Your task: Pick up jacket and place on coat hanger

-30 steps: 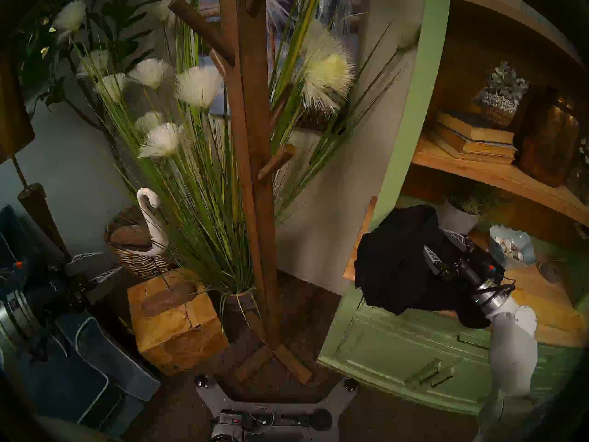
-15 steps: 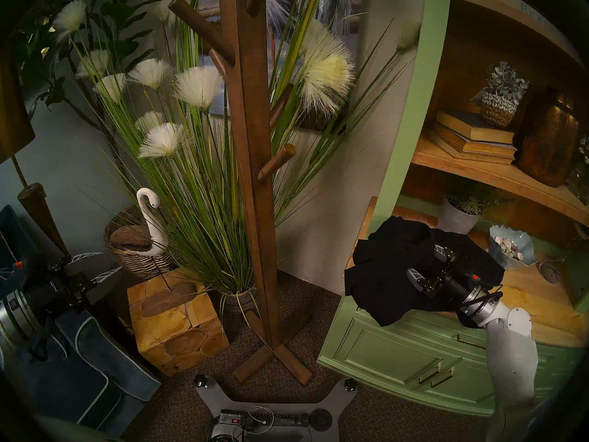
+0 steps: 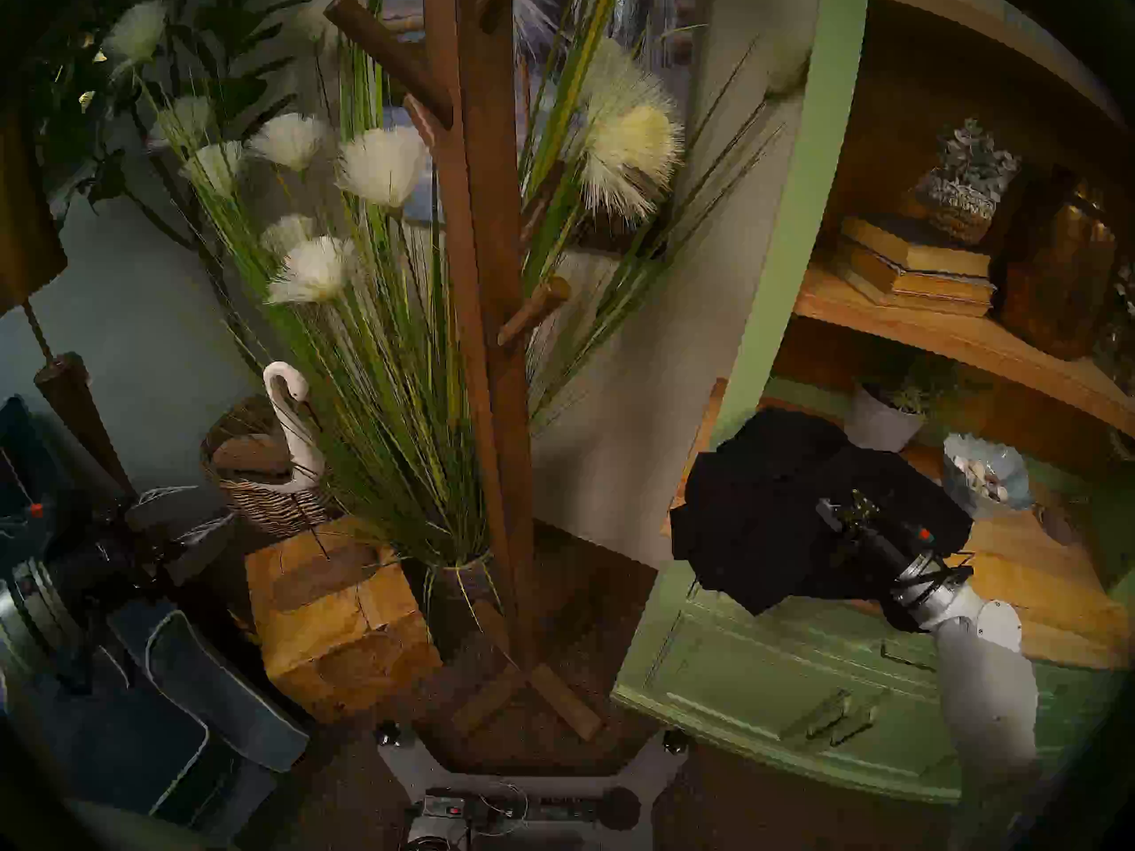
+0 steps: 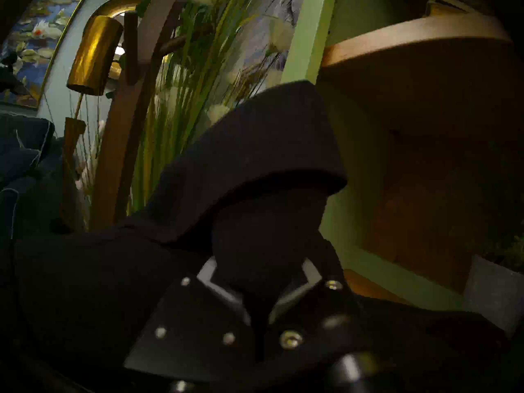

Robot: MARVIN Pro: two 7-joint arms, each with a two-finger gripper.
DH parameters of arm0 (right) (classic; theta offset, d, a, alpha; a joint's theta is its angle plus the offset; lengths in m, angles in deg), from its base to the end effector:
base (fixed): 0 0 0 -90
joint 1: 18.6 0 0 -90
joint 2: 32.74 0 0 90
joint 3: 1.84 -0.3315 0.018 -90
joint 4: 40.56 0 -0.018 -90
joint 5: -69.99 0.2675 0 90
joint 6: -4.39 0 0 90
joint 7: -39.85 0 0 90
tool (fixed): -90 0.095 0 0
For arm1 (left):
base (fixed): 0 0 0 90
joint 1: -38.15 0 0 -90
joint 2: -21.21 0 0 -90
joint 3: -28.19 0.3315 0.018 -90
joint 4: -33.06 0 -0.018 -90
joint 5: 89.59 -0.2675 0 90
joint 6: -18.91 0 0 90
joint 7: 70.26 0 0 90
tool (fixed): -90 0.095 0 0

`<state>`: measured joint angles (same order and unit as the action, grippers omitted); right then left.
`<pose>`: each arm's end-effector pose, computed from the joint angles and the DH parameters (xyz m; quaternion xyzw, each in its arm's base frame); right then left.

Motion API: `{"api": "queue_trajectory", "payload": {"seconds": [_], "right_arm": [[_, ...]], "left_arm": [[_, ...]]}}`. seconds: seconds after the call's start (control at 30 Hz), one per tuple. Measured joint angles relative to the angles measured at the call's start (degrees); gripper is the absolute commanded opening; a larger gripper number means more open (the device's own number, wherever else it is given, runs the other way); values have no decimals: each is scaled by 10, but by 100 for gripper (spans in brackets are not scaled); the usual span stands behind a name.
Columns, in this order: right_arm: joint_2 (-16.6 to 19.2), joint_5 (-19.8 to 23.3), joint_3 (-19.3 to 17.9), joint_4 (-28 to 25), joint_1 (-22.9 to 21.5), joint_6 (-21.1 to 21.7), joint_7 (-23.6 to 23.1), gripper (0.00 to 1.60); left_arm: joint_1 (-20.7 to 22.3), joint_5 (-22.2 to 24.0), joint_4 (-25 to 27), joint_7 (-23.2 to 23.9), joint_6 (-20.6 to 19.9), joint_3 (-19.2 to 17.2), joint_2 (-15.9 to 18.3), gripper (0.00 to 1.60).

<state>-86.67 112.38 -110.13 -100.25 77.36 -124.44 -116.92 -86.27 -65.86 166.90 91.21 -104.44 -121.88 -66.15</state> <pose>0.2686 -0.2934 -0.3493 -0.5779 -0.2687 -0.7624 0.1122 0.0897 0.1579 -0.2062 0.7631 -0.1399 0.6034 0.1847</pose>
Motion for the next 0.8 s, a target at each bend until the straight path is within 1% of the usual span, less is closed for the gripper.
{"api": "queue_trajectory", "payload": {"seconds": [0.17,0.27,0.33,0.37,0.47,0.53,0.63,0.7,0.8], "right_arm": [[-3,30,16,-38,12,-39,41,0],[-4,37,26,-51,15,-55,58,0],[-4,37,26,-51,15,-55,58,0],[-7,49,44,-79,25,-83,88,0],[-7,49,44,-79,25,-83,88,0],[-9,55,48,-96,33,-96,100,0],[-11,61,64,-116,38,-119,123,0],[-16,65,81,-131,39,-135,141,0],[-20,68,104,-150,39,-145,153,0]], "left_arm": [[0,0,0,0,0,0,0,160],[0,-1,0,0,0,0,0,160],[0,-1,0,0,0,0,0,160],[0,-1,0,0,0,0,0,160],[0,-1,0,0,0,0,0,160],[0,-1,0,0,0,0,0,160],[0,-2,-1,0,0,0,0,160],[0,-2,-1,0,0,1,0,160],[0,-3,-1,0,0,1,0,160]]}}
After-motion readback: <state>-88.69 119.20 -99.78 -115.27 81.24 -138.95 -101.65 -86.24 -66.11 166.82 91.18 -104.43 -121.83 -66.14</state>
